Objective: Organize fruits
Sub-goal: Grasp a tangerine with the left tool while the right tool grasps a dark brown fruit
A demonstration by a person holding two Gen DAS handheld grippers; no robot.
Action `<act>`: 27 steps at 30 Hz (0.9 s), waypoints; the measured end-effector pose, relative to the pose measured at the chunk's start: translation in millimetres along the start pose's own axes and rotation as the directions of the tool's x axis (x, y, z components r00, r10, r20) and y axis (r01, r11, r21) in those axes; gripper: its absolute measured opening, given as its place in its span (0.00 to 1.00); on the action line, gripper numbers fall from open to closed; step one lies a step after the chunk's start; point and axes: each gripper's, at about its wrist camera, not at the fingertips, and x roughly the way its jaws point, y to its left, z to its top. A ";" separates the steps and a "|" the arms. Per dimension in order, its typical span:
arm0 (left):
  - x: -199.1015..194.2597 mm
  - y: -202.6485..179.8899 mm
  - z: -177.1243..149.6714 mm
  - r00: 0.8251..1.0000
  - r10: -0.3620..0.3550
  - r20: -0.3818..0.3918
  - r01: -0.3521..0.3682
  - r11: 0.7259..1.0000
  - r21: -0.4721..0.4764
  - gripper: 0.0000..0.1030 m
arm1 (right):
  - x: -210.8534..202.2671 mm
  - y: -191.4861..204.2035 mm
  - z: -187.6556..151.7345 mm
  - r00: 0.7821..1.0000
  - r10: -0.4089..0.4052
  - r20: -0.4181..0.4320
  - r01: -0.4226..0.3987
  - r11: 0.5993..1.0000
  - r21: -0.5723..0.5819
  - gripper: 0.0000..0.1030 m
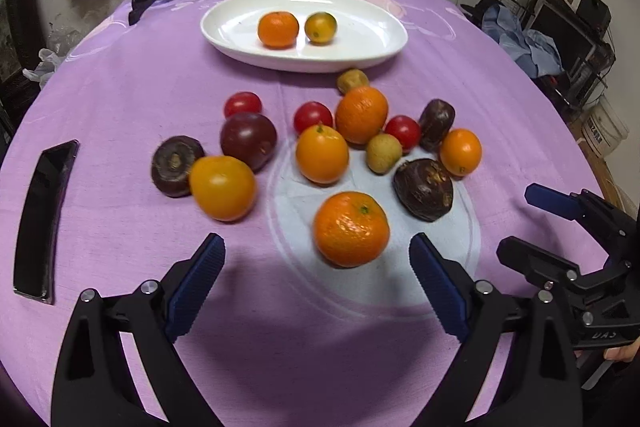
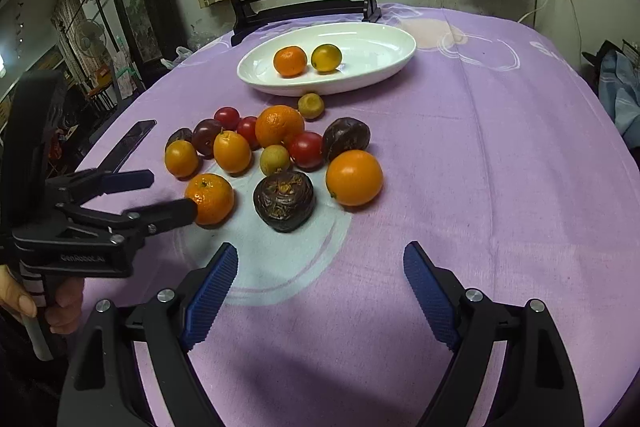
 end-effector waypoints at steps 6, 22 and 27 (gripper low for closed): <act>12.9 -12.5 0.0 1.000 0.006 -0.005 -0.006 1.000 0.022 0.73 | 0.6 -4.4 -6.5 1.000 -0.009 -0.019 0.009 1.000 0.017 0.84; 4.7 -6.1 -3.8 0.999 -0.045 -0.005 0.045 0.999 0.026 0.41 | 4.8 12.2 -5.1 0.999 -0.030 -0.044 0.028 0.999 -0.034 0.84; -11.4 8.9 -7.7 0.998 -0.049 0.031 0.049 0.999 0.008 0.41 | 26.0 32.3 -0.8 0.995 -0.034 -0.096 0.026 0.996 -0.084 0.84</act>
